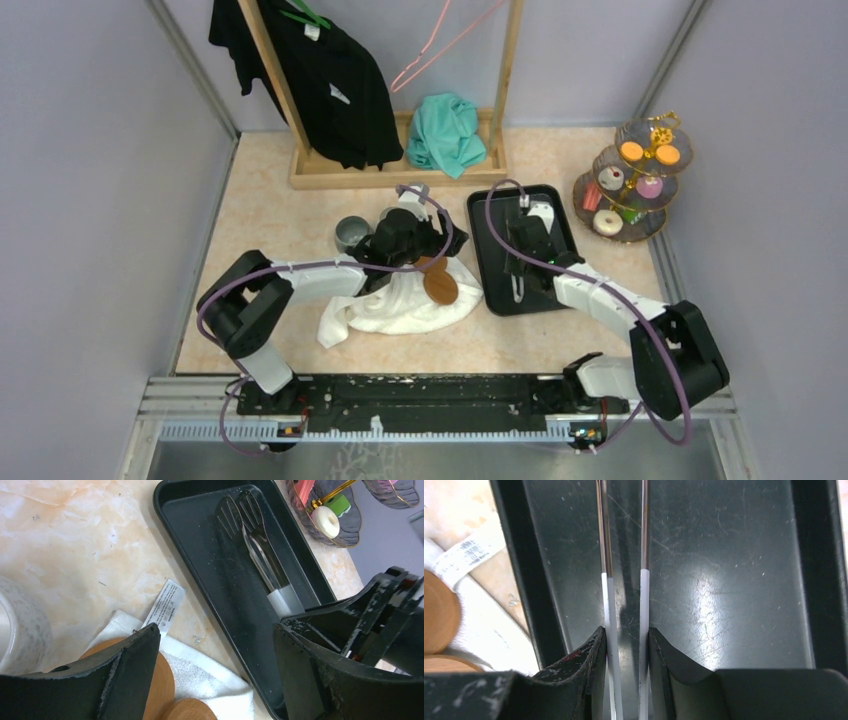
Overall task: Serve the afternoon tea
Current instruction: Place the clamp on the tray.
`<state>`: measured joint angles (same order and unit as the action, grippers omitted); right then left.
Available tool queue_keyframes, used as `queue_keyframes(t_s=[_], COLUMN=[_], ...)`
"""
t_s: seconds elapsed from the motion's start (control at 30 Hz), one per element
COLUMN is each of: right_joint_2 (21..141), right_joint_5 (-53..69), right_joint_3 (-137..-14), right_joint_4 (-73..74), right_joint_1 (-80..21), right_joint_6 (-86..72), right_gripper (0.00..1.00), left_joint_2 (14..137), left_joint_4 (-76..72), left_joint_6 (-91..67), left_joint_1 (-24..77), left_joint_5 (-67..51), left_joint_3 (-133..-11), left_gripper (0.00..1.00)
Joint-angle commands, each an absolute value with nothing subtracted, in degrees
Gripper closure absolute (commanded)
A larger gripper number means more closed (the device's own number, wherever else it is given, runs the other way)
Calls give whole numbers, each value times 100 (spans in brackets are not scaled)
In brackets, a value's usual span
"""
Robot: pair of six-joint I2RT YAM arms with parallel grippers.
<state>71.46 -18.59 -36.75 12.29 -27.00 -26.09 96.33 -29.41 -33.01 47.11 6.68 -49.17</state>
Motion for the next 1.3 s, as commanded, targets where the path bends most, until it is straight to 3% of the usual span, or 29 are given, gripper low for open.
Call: queue_keyframes(t_s=[0.0, 0.5, 0.83, 1.27], right_joint_2=[7321, 7538, 7157, 6126], right_joint_5=[-1926, -2064, -2188, -2783], right_joint_3=[-3521, -3467, -3536, -3705], right_joint_4=[820, 789, 970, 577], right_joint_1=[-2777, -2786, -2868, -3753], right_joint_6=[-2885, -3001, -2916, -2091], right_gripper=[87, 53, 43, 42], left_joint_2=[9515, 8870, 8108, 7060], left_joint_4=[-2910, -2958, -2757, -2347], left_joint_6=[-3173, -3105, -3054, -2829], left_joint_1=[4688, 4691, 4693, 4693], left_joint_5=[721, 794, 919, 1613], left_joint_3=[-5022, -4659, -4471, -4104], left_gripper=[12, 12, 12, 11])
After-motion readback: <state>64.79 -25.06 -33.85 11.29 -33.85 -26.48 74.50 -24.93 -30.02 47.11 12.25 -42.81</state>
